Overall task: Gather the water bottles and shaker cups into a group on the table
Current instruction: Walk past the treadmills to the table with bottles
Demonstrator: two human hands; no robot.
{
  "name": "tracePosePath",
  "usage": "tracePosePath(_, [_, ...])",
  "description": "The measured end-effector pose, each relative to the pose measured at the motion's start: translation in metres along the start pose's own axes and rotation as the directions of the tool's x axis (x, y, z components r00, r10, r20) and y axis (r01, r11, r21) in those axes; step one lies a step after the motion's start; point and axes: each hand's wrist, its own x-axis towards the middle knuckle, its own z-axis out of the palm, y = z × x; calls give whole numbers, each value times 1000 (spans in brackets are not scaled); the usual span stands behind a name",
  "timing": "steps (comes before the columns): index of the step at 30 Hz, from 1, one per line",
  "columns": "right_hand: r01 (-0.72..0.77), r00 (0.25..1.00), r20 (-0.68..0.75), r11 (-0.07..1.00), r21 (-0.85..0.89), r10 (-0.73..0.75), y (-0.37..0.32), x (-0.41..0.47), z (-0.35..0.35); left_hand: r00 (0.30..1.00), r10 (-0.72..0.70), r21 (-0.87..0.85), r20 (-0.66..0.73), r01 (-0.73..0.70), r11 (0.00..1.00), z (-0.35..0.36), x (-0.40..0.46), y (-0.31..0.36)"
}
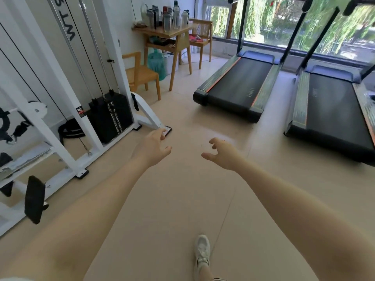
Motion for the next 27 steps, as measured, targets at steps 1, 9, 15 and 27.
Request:
tracePosePath(1, [5, 1000, 9, 1000, -11, -5, 4, 29, -16, 1000, -21, -7, 6, 21, 1000, 3, 29, 3])
tracePosePath(9, [40, 998, 43, 993, -111, -36, 30, 244, -120, 992, -121, -27, 22, 122, 992, 8, 234, 15])
tracePosePath(15, [41, 994, 104, 992, -118, -29, 55, 408, -136, 984, -154, 5, 84, 154, 988, 33, 397, -13])
tracePosePath(27, [67, 997, 31, 993, -95, -64, 12, 771, -255, 979, -69, 47, 193, 61, 997, -2, 788, -49])
